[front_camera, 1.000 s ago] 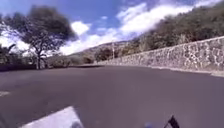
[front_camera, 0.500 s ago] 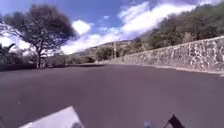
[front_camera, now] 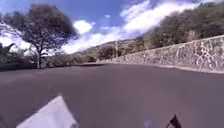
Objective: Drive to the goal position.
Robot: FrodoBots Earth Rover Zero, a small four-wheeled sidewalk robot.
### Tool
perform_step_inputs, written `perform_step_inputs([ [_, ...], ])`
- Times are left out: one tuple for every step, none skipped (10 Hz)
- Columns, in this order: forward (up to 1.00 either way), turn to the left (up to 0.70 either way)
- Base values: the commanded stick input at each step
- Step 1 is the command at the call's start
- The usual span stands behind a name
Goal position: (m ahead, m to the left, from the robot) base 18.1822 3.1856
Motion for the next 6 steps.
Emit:
perform_step_inputs([
  [0.70, 0.00],
  [0.70, 0.00],
  [0.70, 0.00],
  [0.70, 0.00],
  [0.70, 0.00],
  [0.70, 0.00],
])
